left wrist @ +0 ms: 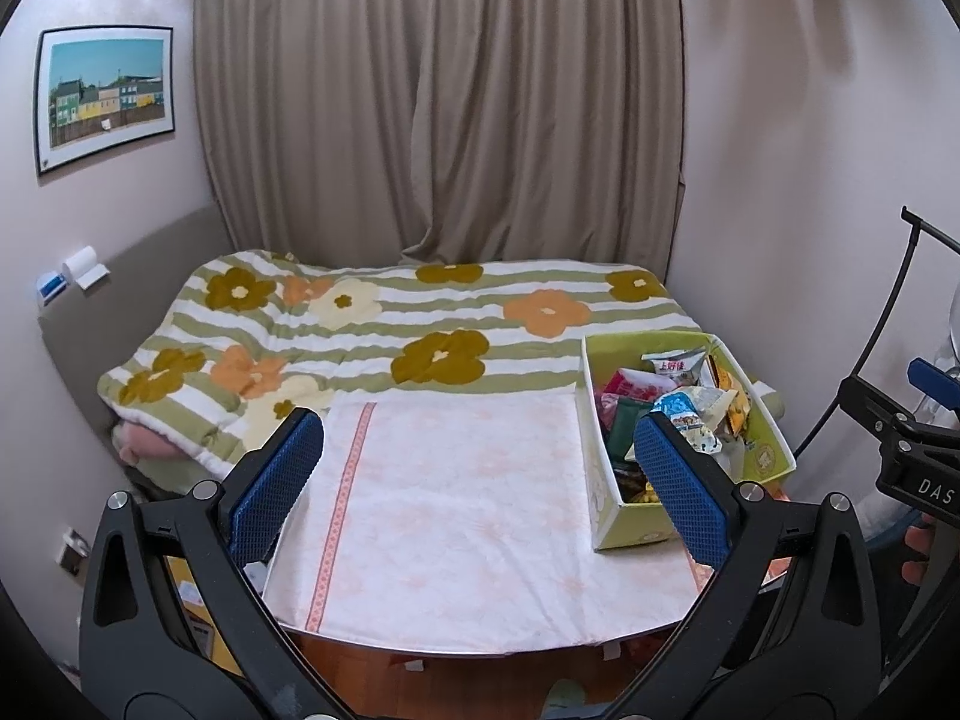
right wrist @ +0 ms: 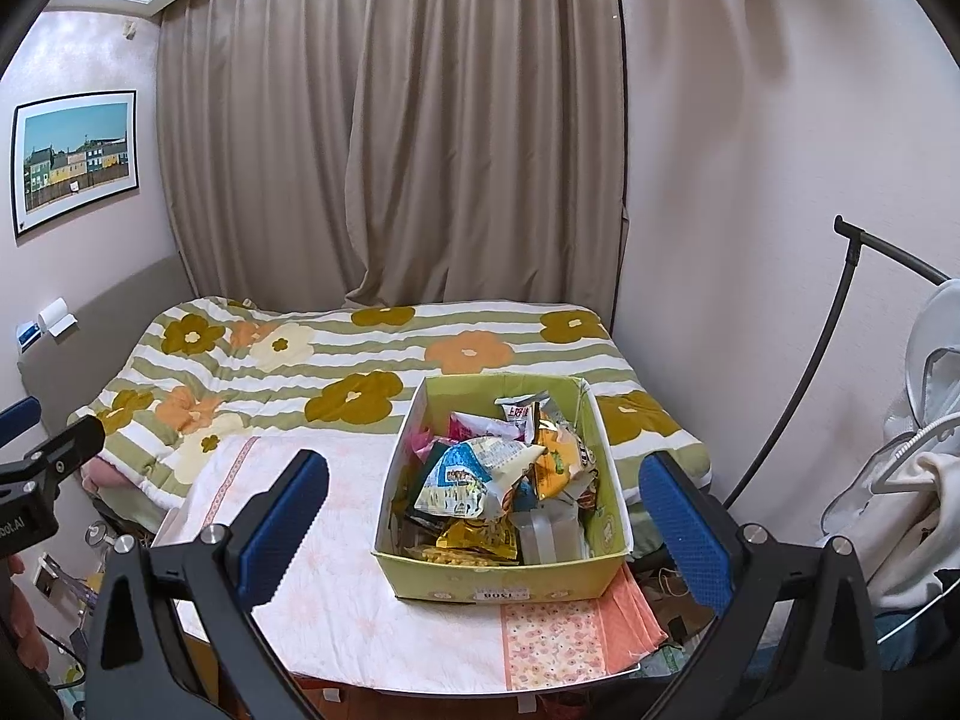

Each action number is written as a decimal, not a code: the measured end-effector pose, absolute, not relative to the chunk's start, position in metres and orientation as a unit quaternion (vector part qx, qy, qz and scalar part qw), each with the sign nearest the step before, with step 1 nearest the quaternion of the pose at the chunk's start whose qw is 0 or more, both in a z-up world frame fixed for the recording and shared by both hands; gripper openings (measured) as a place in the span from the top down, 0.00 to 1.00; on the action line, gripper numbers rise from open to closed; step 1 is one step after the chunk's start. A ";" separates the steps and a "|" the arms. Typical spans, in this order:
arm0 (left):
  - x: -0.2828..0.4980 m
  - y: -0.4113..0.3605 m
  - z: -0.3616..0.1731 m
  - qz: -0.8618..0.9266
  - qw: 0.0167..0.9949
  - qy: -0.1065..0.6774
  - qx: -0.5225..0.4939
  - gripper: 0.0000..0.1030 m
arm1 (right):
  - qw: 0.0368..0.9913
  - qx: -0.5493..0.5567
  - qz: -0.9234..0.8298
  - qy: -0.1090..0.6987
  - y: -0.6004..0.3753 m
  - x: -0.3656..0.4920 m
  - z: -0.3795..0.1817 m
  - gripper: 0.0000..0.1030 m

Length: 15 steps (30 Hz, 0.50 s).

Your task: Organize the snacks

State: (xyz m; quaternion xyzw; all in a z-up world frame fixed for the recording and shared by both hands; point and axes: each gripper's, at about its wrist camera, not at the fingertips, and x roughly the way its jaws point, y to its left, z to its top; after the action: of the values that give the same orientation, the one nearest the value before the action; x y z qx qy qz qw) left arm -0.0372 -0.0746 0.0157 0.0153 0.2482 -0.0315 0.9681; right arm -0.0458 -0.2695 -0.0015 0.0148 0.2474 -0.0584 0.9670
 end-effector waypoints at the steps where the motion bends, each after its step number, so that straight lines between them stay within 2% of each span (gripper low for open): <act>1: -0.037 -0.074 0.016 -0.032 0.968 0.249 0.015 0.00 | 0.967 0.014 -0.058 0.247 -0.270 -0.046 -0.002 0.00; 15: -0.032 -0.072 0.017 -0.032 0.967 0.252 0.013 0.00 | 0.967 0.015 -0.057 0.249 -0.271 -0.044 -0.001 0.00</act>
State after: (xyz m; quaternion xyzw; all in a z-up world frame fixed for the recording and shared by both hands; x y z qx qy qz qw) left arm -0.0323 -0.0718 0.0166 0.0135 0.2518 -0.0323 0.9671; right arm -0.0444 -0.2715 -0.0013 0.0153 0.2486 -0.0569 0.9668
